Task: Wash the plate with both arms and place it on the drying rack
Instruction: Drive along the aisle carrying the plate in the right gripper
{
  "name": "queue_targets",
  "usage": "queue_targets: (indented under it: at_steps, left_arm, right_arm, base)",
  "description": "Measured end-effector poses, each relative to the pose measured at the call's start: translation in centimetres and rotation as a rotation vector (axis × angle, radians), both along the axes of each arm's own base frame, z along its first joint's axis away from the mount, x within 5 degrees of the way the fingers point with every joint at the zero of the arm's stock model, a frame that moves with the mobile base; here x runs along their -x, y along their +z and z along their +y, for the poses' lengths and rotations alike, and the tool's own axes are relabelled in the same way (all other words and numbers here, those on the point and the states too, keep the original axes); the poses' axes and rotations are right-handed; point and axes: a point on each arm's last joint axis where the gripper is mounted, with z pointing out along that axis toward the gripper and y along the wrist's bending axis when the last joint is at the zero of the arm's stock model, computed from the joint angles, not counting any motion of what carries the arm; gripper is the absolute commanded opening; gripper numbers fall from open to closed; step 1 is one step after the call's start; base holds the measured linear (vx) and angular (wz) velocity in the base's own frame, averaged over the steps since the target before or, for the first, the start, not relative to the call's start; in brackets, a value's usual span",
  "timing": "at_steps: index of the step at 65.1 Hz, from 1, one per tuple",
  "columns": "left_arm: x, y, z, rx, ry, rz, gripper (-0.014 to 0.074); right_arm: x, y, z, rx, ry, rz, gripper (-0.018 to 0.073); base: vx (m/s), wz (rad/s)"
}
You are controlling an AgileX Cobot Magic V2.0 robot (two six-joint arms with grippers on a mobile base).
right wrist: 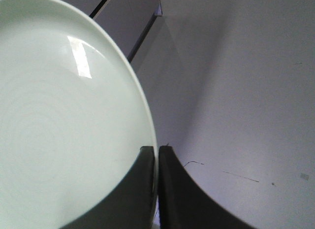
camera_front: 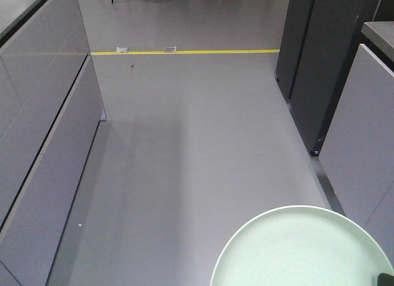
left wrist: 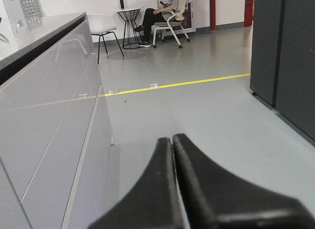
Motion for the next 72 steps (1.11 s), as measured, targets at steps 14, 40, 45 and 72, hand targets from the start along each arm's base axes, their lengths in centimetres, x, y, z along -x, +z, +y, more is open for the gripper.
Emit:
queue_targets:
  at_steps: [14,40,45,72]
  left_arm:
    - [0.00,0.00,0.00,0.000,0.000,0.000,-0.0006]
    - [0.00,0.00,0.00,0.000,0.000,0.000,-0.0006]
    - [0.00,0.00,0.00,0.000,0.000,0.000,-0.0006]
    - [0.00,0.00,0.00,0.000,0.000,0.000,-0.0006]
  right_arm:
    - [0.00,0.00,0.00,0.000,0.000,0.000,-0.0004]
    - [0.00,0.00,0.00,0.000,0.000,0.000,-0.0004]
    - [0.00,0.00,0.00,0.000,0.000,0.000,-0.0004]
    - [0.00,0.00,0.00,0.000,0.000,0.000,-0.0004]
  base:
    - [0.24,0.00]
    - [0.21,-0.04]
    - [0.19,-0.07]
    - [0.16,-0.14]
